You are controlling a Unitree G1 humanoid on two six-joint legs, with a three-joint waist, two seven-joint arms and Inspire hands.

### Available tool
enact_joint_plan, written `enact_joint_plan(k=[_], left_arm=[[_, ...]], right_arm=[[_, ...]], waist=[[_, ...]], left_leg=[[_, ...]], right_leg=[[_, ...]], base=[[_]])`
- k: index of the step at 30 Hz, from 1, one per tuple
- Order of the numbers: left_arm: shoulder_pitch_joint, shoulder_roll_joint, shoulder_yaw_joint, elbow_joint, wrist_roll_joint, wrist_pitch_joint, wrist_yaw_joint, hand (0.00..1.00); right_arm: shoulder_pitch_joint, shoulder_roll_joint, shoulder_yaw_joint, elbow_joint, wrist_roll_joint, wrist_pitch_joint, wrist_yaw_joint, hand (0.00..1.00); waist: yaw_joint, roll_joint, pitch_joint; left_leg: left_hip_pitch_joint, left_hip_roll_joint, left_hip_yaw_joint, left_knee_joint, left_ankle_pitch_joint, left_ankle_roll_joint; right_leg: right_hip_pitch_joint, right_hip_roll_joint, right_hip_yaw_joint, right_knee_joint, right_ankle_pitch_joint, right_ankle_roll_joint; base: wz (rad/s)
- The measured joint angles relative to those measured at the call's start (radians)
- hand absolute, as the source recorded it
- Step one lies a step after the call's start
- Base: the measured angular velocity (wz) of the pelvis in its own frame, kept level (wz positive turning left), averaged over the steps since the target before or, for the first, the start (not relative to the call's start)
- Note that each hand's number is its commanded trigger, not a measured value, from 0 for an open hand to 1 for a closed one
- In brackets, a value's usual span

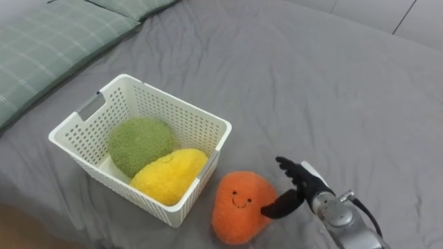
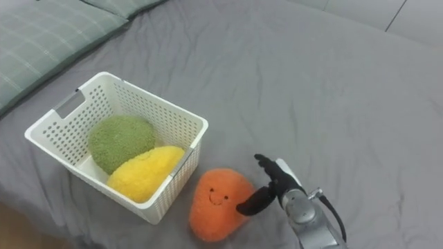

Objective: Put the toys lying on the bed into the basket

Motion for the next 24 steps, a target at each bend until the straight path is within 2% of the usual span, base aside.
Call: enact_joint_plan(k=[4,9,13,19,24], left_arm=[[0.007,0.0,0.0,0.01,0.0,0.0,0.0,0.0],[-0.001,-0.001,0.0,0.059,0.0,0.001,-0.001,0.0],[-0.011,-0.002,0.0,0.104,0.001,0.003,-0.004,0.0],[-0.005,-0.004,-0.012,0.112,0.007,0.016,-0.011,0.0],[0.006,-0.008,-0.033,0.098,0.012,0.016,-0.01,0.0]], right_arm=[[-0.003,0.018,0.0,0.055,-0.036,0.0,0.031,0.0],[-0.014,0.047,0.042,0.105,-0.036,0.006,0.063,0.0],[-0.028,0.047,0.046,0.123,-0.035,0.009,0.074,0.0],[-0.045,0.057,0.073,0.12,-0.042,0.01,0.068,0.0],[-0.056,0.069,0.075,0.121,-0.041,0.001,0.014,0.0]], waist=[[0.007,0.001,-0.0002],[0.019,0.003,0.0019],[0.032,0.002,0.0062],[0.043,0.001,0.0083],[0.062,0.009,0.0134]], left_leg=[[-0.01,0.0,-0.004,0.002,0.0,0.0],[-0.005,0.001,-0.003,0.002,-0.003,-0.001],[-0.005,0.001,-0.007,0.004,-0.005,-0.001],[-0.019,0.001,-0.022,0.023,-0.02,-0.002],[-0.02,0.002,-0.025,0.035,-0.024,-0.001]], right_leg=[[-0.005,-0.001,-0.016,0.0,0.001,-0.001],[-0.002,-0.001,-0.026,-0.001,0.001,-0.001],[0.003,-0.002,-0.048,-0.001,0.001,-0.001],[0.009,0.0,-0.058,-0.002,0.001,-0.001],[0.013,0.0,-0.063,-0.002,0.001,-0.001]], base=[[0.03],[-0.01],[0.02],[0.02],[0.0]])
